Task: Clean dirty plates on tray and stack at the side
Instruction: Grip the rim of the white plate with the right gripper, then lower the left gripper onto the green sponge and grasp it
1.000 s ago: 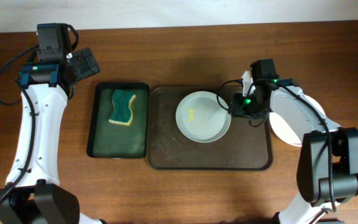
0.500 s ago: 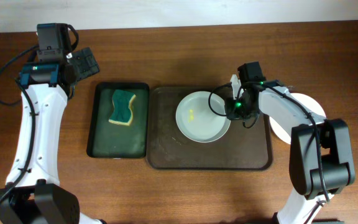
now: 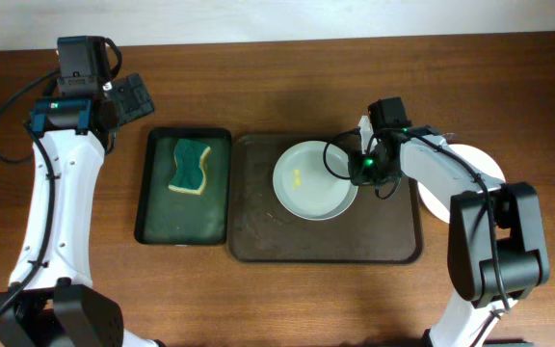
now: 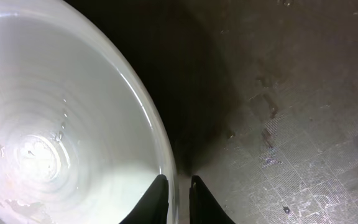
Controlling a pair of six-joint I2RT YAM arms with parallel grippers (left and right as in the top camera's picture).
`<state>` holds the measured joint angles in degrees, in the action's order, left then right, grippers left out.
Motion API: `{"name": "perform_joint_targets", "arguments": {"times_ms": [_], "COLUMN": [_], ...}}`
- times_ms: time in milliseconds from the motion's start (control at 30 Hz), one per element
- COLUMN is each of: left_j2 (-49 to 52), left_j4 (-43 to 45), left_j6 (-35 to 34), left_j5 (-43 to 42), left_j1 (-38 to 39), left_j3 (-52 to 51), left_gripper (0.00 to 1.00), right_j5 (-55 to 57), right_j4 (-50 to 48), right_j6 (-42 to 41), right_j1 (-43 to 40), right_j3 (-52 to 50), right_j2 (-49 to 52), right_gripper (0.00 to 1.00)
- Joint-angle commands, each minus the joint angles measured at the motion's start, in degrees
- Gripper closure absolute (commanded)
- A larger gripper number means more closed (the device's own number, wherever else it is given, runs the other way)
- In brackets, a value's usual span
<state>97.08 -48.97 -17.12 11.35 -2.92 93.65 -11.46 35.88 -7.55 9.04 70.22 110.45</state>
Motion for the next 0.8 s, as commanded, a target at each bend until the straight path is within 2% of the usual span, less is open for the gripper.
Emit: {"name": "perform_joint_targets", "arguments": {"times_ms": [0, 33, 133, 600, 667, 767], "left_j2": [0.31, 0.31, 0.31, 0.31, 0.28, 0.28], "left_j4": [0.09, 0.09, 0.09, 0.07, -3.21, -8.46], "left_j6": [0.09, 0.09, 0.09, 0.07, 0.09, 0.07], "left_j5": [0.17, 0.17, 0.17, -0.92, -4.98, -6.23], "left_j1": [0.02, 0.02, 0.02, 0.07, 0.15, 0.13], "left_j3": [0.00, 0.00, 0.00, 0.00, 0.00, 0.00], "left_gripper": [0.01, 0.01, 0.01, 0.01, 0.01, 0.01], "right_j5": [0.48, 0.31, 0.28, -0.13, -0.13, -0.13], "right_j4": [-0.13, -0.13, -0.15, -0.11, -0.11, -0.07], "right_j6": [-2.29, -2.38, -2.38, -2.38, -2.38, -2.38], "right_j1": [-0.09, -0.09, -0.09, -0.09, -0.09, -0.09], "right_j3": [-0.70, -0.70, -0.70, -0.68, -0.68, -0.68], "right_j2": [0.72, 0.72, 0.72, 0.72, 0.72, 0.72], "right_gripper": [0.86, 0.86, 0.96, 0.96, 0.96, 0.96]}}
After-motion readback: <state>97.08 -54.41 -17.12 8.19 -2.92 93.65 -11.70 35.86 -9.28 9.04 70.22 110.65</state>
